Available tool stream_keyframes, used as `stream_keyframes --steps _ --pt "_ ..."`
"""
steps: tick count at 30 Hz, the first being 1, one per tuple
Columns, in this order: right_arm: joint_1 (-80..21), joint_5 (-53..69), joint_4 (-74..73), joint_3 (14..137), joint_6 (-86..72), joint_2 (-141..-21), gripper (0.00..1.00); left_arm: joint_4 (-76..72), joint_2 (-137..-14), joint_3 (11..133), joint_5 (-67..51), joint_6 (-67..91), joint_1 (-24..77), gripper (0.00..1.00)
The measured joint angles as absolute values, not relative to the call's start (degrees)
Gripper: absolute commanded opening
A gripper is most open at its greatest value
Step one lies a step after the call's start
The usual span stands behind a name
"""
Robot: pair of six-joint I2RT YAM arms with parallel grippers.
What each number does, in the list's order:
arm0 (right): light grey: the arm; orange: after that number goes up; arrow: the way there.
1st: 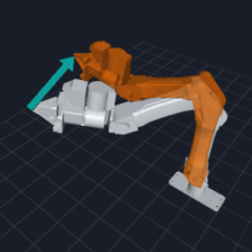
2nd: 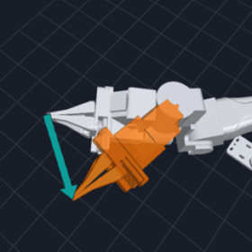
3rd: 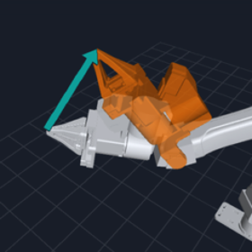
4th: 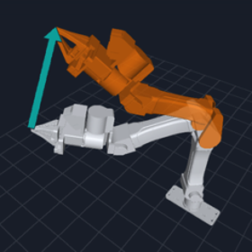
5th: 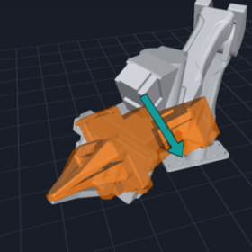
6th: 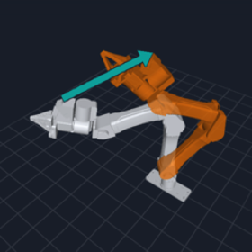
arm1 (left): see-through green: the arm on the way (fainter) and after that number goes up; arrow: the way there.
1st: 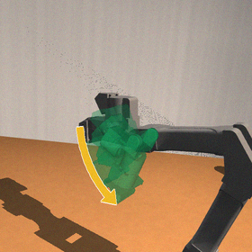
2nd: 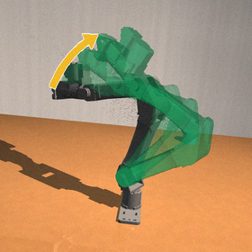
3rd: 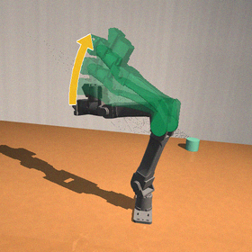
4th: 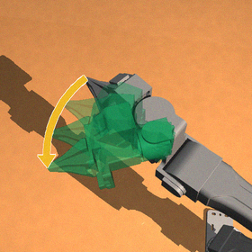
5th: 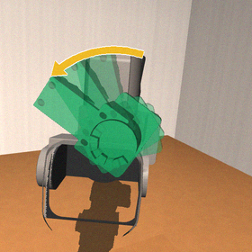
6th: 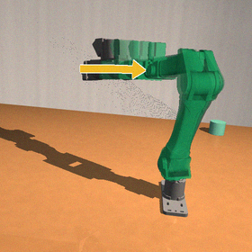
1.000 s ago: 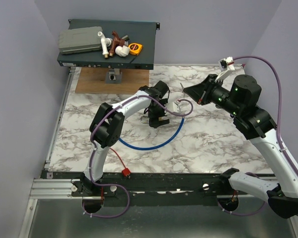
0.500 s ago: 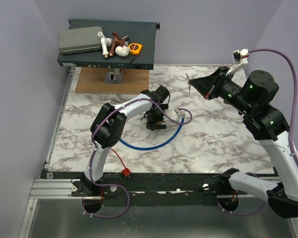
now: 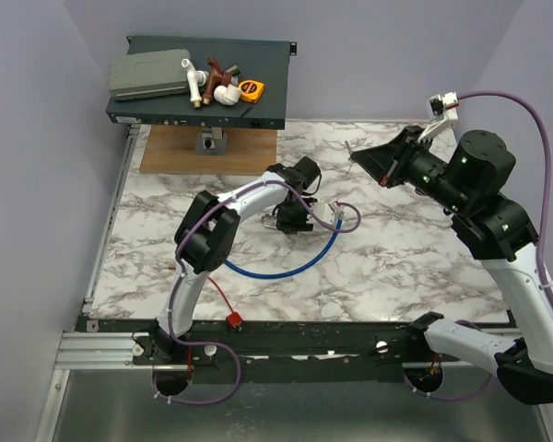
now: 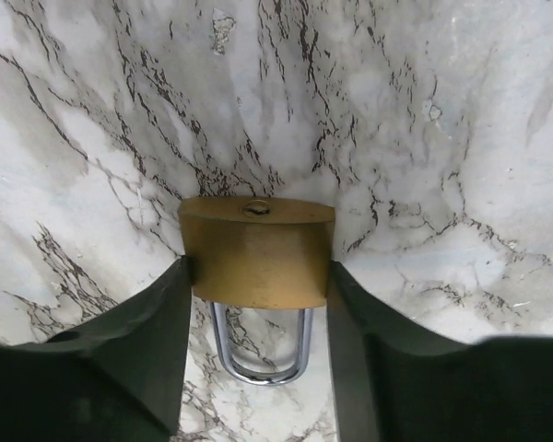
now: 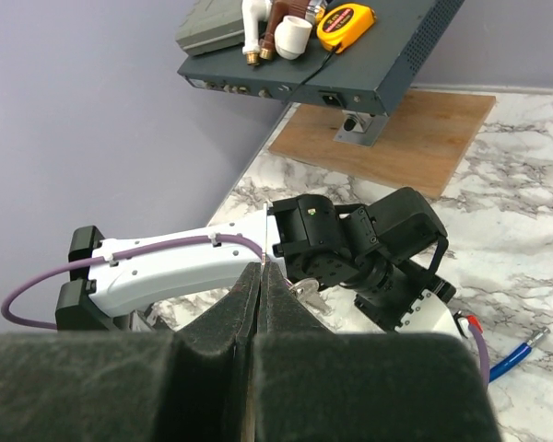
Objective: Unlock with the key
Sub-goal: Pick up the lock from the center of the board.
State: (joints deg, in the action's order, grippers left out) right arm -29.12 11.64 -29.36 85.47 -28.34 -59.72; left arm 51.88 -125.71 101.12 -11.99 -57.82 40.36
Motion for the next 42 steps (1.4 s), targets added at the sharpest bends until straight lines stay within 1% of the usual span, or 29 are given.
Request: stream_keyframes --steps 4,7,8,10,11,12,13,14,20,25,29,35,38,41,42 --pt "-29.12 11.66 -29.71 86.24 -27.99 -59.86 0.01 52.56 -125.93 101.65 -11.97 -58.08 40.42 0.33" --pt "-29.12 11.66 -29.95 86.85 -27.73 -60.01 0.01 52.34 -125.91 101.36 -11.92 -58.08 40.51 0.27" --pt "-29.12 11.64 -29.98 87.18 -27.51 -60.12 0.01 51.99 -125.73 100.97 -11.90 -58.08 40.53 0.22" --pt "-29.12 11.62 -30.17 87.68 -27.27 -60.25 0.01 51.20 -125.05 99.85 -11.92 -58.13 40.56 0.20" --pt "-29.12 11.57 -30.20 88.09 -27.00 -60.40 0.01 50.98 -124.73 99.37 -11.97 -58.11 40.58 0.12" --pt "-29.12 11.51 -30.20 88.29 -26.89 -60.49 0.01 51.07 -124.44 99.02 -12.05 -58.04 40.60 0.09" --pt "-29.12 11.38 -30.24 88.51 -26.79 -60.55 0.01 51.33 -124.14 98.72 -12.21 -57.93 40.62 0.07" --pt "-29.12 11.31 -30.35 88.79 -26.61 -60.71 0.01 52.12 -123.87 98.59 -12.58 -57.58 40.62 0.00" --pt "-29.12 10.28 -30.61 90.54 -25.34 -63.18 0.01 57.08 -120.90 98.56 -15.44 -55.88 39.90 0.00" --pt "-29.12 8.97 -30.65 90.85 -24.58 -65.73 0.01 58.46 -113.12 96.79 -18.24 -55.13 38.46 0.00" --pt "-29.12 7.40 -30.92 90.85 -24.27 -66.30 0.01 58.54 -104.09 90.19 -19.44 -55.16 36.99 0.00" --pt "-29.12 4.45 -31.46 91.24 -23.88 -65.60 0.01 58.92 -94.45 80.47 -19.90 -58.43 35.57 0.00" --pt "-29.12 4.32 -31.24 90.96 -23.92 -64.95 0.01 60.77 -88.01 78.89 -20.43 -61.08 34.63 0.00" --pt "-29.12 5.15 -30.15 88.36 -23.94 -63.55 0.01 60.53 -78.91 78.96 -22.98 -64.53 33.43 0.00" --pt "-29.12 5.80 -29.74 87.07 -23.94 -63.05 0.01 59.90 -74.08 79.05 -23.92 -65.82 33.30 0.00"
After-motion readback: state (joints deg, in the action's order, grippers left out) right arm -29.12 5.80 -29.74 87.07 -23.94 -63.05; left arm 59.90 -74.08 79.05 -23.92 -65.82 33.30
